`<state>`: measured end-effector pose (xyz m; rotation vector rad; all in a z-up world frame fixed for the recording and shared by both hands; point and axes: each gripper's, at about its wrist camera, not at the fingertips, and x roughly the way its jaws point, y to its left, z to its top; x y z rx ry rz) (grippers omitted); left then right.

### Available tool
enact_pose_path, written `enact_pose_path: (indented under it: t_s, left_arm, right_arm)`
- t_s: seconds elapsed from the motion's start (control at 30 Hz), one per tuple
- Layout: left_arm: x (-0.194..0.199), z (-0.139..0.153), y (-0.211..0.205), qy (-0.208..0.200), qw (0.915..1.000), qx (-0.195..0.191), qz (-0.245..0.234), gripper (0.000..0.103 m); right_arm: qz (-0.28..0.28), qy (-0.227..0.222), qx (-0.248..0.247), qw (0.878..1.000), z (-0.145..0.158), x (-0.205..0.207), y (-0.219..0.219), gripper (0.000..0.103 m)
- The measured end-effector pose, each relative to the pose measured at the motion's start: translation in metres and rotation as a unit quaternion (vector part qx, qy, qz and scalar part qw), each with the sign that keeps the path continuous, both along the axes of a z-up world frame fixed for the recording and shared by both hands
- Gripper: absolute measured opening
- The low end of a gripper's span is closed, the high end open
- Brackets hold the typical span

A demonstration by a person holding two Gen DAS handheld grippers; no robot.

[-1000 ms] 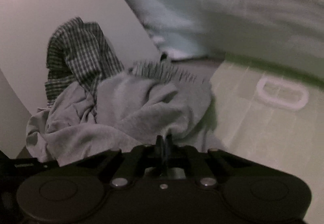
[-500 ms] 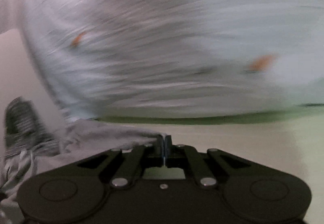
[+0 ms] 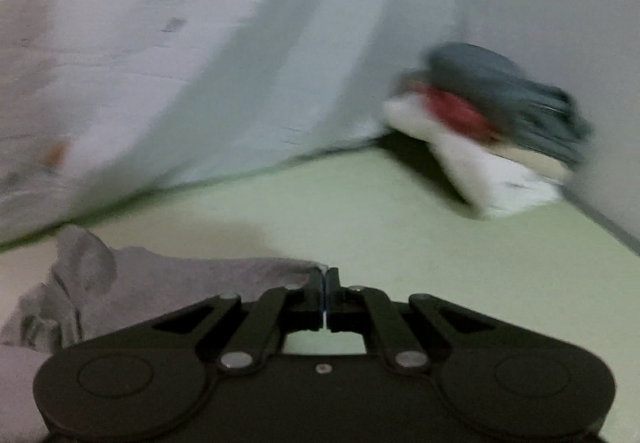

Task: Fold clothes
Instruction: 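Pull the grey sweatshirt out of the pile onto the mat with both grippers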

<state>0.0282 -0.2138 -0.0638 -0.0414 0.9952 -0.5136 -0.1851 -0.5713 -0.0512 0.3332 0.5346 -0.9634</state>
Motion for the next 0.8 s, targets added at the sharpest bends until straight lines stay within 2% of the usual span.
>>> enact_pose_path:
  t_s: [0.07,0.17,0.23,0.37,0.43,0.47,0.5,0.53,0.6,0.63,0.7,0.8]
  left_arm:
    - [-0.014,0.000,-0.016,0.000,1.0000,0.002,-0.005,0.011]
    - [-0.029,0.000,-0.025,-0.003,0.9999,0.010,0.013,0.012]
    - [-0.034,-0.001,-0.020,0.001,0.9993,0.012,0.036,0.017]
    - [-0.034,-0.005,0.000,0.011,0.9953,0.033,0.091,0.023]
    - [-0.030,-0.006,0.010,0.012,0.9923,0.042,0.115,0.032]
    - [-0.028,-0.006,0.015,0.012,0.9911,0.044,0.125,0.034]
    - [-0.027,-0.006,0.020,0.012,0.9901,0.045,0.133,0.040]
    - [-0.025,-0.006,0.024,0.013,0.9892,0.046,0.139,0.048]
    - [-0.020,-0.010,0.029,0.017,0.9879,0.052,0.145,0.056]
    - [-0.018,-0.012,0.031,0.019,0.9878,0.055,0.144,0.057]
    - [-0.010,-0.019,0.035,0.026,0.9869,0.059,0.148,0.060]
    - [0.004,-0.030,0.039,0.039,0.9843,0.057,0.162,0.068]
  right_arm:
    - [-0.023,0.012,0.011,1.000,-0.008,-0.025,-0.012,0.001]
    - [-0.035,0.018,0.034,0.999,-0.019,-0.062,-0.025,0.001]
    - [-0.028,0.022,0.048,0.998,-0.027,-0.074,-0.027,0.001]
    - [-0.005,0.030,0.078,0.996,-0.042,-0.077,-0.031,0.003]
    - [0.004,0.032,0.083,0.996,-0.044,-0.074,-0.029,0.007]
    - [0.006,0.031,0.083,0.996,-0.044,-0.073,-0.029,0.013]
    - [0.009,0.029,0.083,0.996,-0.043,-0.071,-0.028,0.023]
    - [0.010,0.026,0.081,0.996,-0.042,-0.070,-0.027,0.028]
    - [0.012,0.024,0.079,0.997,-0.043,-0.063,-0.028,0.047]
    - [0.013,0.023,0.078,0.997,-0.043,-0.059,-0.028,0.052]
    - [0.015,0.022,0.075,0.997,-0.044,-0.052,-0.028,0.073]
    - [0.028,0.034,0.074,0.996,-0.049,-0.032,-0.027,0.084]
